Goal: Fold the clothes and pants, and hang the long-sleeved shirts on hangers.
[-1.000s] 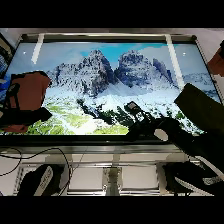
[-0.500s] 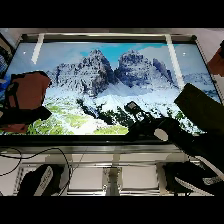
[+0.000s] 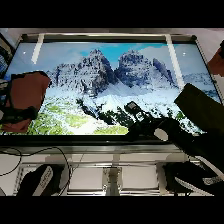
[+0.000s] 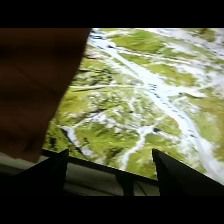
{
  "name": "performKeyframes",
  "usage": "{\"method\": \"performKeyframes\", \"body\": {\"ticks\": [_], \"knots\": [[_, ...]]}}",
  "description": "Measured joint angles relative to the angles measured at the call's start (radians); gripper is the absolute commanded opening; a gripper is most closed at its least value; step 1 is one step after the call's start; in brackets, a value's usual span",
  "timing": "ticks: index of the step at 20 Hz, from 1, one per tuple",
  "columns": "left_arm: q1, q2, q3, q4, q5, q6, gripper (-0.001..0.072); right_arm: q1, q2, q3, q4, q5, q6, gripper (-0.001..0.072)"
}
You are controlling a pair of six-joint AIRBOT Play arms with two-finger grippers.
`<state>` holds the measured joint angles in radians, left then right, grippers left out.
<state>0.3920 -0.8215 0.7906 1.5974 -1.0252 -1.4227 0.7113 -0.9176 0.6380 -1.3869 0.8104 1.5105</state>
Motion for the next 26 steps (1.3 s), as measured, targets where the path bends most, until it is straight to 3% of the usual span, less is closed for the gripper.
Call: {"method": "performKeyframes", "body": {"ticks": [4,5,12,18,24,26], "knots": [[0.209,-0.18,0.063,0.065,0.046,-0.009,0.0652,0.0,0.0,0.0,0.002,0.001,0.0,0.001],[0.274,-0.231,0.086,0.043,0.041,0.007,0.0697,0.0,0.0,0.0,0.002,0.001,0.0,0.001],[0.596,-0.439,0.232,-0.275,0.057,0.202,0.0692,0.0,0.0,0.0,0.024,0.007,0.0,0.001],[0.637,-0.602,0.433,-0.327,0.048,0.254,0.0689,0.0,0.0,0.0,0.077,0.008,0.001,0.001],[0.596,-0.734,0.497,-0.346,-0.023,0.297,0.0687,0.0,0.0,0.0,0.101,0.008,0.002,0.001],[0.587,-0.75,0.502,-0.348,-0.037,0.302,0.0575,0.0,0.0,0.0,0.103,0.008,0.005,0.001]]}}
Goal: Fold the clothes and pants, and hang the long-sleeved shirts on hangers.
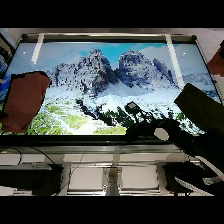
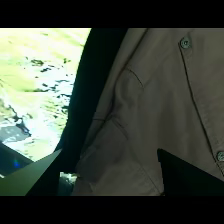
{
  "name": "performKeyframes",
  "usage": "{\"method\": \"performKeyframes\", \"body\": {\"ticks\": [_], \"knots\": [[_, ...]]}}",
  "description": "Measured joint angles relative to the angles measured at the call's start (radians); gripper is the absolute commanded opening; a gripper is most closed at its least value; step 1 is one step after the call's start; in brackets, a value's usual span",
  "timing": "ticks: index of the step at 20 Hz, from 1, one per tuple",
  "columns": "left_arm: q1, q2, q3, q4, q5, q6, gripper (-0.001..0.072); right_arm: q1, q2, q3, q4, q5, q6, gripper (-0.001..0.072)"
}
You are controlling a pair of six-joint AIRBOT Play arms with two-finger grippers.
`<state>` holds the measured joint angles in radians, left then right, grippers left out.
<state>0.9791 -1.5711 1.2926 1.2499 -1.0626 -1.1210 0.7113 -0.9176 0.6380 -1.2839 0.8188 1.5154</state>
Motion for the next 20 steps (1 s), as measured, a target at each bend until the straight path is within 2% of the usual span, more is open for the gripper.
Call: {"method": "performKeyframes", "body": {"ticks": [15,16,17,18,20], "knots": [[-0.009,0.015,0.007,-0.003,-0.032,0.007,0.0533,0.0,0.0,0.0,0.002,-0.001,0.003,0.001],[-0.01,0.019,0.007,-0.003,-0.029,0.007,0.0521,0.0,0.0,0.0,0.002,-0.001,0.003,0.001],[-0.011,0.021,0.007,-0.003,-0.027,0.006,0.0434,0.0,0.0,0.0,0.0,-0.001,0.003,0.001],[-0.013,0.023,0.007,-0.003,-0.025,0.006,0.0389,0.0,0.0,0.0,-0.001,-0.001,0.003,0.001],[-0.019,0.026,0.007,-0.004,-0.022,0.006,0.0342,0.0,0.0,0.0,-0.002,-0.001,0.003,0.001]]}}
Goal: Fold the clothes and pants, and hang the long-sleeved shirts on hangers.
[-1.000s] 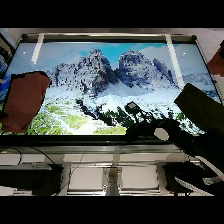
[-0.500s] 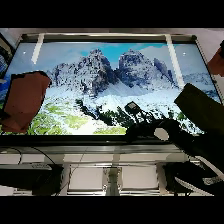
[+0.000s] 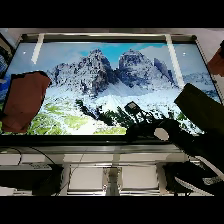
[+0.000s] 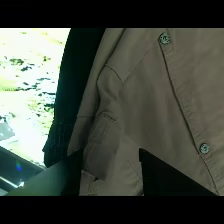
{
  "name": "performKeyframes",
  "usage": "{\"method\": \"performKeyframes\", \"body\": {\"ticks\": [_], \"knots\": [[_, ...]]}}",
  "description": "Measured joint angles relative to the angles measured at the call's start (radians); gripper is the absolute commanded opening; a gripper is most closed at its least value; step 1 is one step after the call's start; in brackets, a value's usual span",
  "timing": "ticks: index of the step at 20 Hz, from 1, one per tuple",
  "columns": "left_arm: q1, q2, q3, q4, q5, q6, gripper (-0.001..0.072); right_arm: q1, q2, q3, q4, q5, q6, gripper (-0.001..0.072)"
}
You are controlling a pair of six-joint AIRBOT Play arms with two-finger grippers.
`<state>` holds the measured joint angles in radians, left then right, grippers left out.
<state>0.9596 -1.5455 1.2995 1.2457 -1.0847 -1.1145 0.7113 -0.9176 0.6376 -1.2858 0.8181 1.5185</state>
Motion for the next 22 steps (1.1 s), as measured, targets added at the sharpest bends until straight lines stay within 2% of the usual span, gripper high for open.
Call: {"method": "performKeyframes", "body": {"ticks": [5,7,12,17,18,21,22], "knots": [[-0.017,-0.013,0.0,0.0,0.0,0.0,0.0339,0.0,0.0,0.0,-0.003,0.0,0.0,0.001],[-0.02,-0.024,0.0,0.002,-0.005,0.0,0.0024,0.0,0.0,0.0,-0.003,0.0,0.0,0.001],[-0.027,-0.015,0.0,-0.01,-0.011,-0.004,0.0025,0.0,0.0,0.0,-0.005,0.0,0.0,0.001],[-0.11,0.076,0.052,-0.139,-0.039,0.002,0.0025,0.0,0.0,0.014,-0.033,0.0,-0.01,0.0015],[-0.15,0.099,0.085,-0.155,-0.057,0.005,0.0025,-0.001,0.0,0.027,-0.044,0.0,-0.026,0.0064],[-0.304,0.151,0.208,-0.179,-0.15,0.012,0.0025,-0.001,0.0,0.094,-0.08,0.001,-0.117,0.0347],[-0.365,0.161,0.252,-0.183,-0.19,0.012,0.0024,-0.001,0.0,0.118,-0.086,0.0,-0.153,0.0393]]}}
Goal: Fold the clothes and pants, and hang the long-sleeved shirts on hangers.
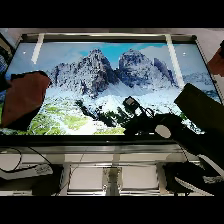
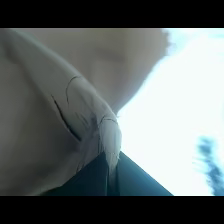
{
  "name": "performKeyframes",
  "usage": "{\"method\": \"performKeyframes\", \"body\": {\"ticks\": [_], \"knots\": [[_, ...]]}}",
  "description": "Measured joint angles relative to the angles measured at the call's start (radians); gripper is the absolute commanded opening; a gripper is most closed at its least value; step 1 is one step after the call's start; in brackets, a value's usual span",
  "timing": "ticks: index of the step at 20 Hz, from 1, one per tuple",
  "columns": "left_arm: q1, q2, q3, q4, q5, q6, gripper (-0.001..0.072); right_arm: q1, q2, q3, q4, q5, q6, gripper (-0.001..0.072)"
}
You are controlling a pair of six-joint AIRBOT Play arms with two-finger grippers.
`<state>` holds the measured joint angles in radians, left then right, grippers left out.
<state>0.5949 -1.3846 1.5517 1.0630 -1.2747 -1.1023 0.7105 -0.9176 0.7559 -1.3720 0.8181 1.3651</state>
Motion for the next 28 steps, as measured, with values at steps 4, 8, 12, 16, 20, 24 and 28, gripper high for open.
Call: {"method": "performKeyframes", "body": {"ticks": [4,8,12,16,20,24,28], "knots": [[-0.287,0.021,0.145,-0.013,-0.179,0.002,0.0025,0.0,0.0,0.06,-0.014,0.012,-0.133,0.0421],[-0.573,0.026,0.192,-0.017,-0.354,0.008,0.0025,0.0,0.0,0.078,-0.02,0.052,-0.238,0.0449],[-0.801,0.029,0.204,-0.015,-0.495,0.047,0.0025,0.0,0.001,0.084,-0.023,0.087,-0.286,0.0449],[-0.961,0.035,0.208,0.044,-0.552,0.063,0.0025,0.0,0.001,0.084,-0.026,0.142,-0.305,0.0449],[-1.03,0.038,0.208,0.177,-0.562,0.067,0.0025,-0.036,0.001,0.084,-0.035,0.168,-0.311,0.0547],[-1.05,0.038,0.208,0.234,-0.568,0.07,0.0025,-0.078,-0.008,0.083,-0.032,0.091,-0.346,0.0556],[-1.055,0.038,0.208,0.272,-0.57,0.07,0.0025,-0.091,-0.095,0.083,-0.006,-0.051,-0.424,0.0556]]}}
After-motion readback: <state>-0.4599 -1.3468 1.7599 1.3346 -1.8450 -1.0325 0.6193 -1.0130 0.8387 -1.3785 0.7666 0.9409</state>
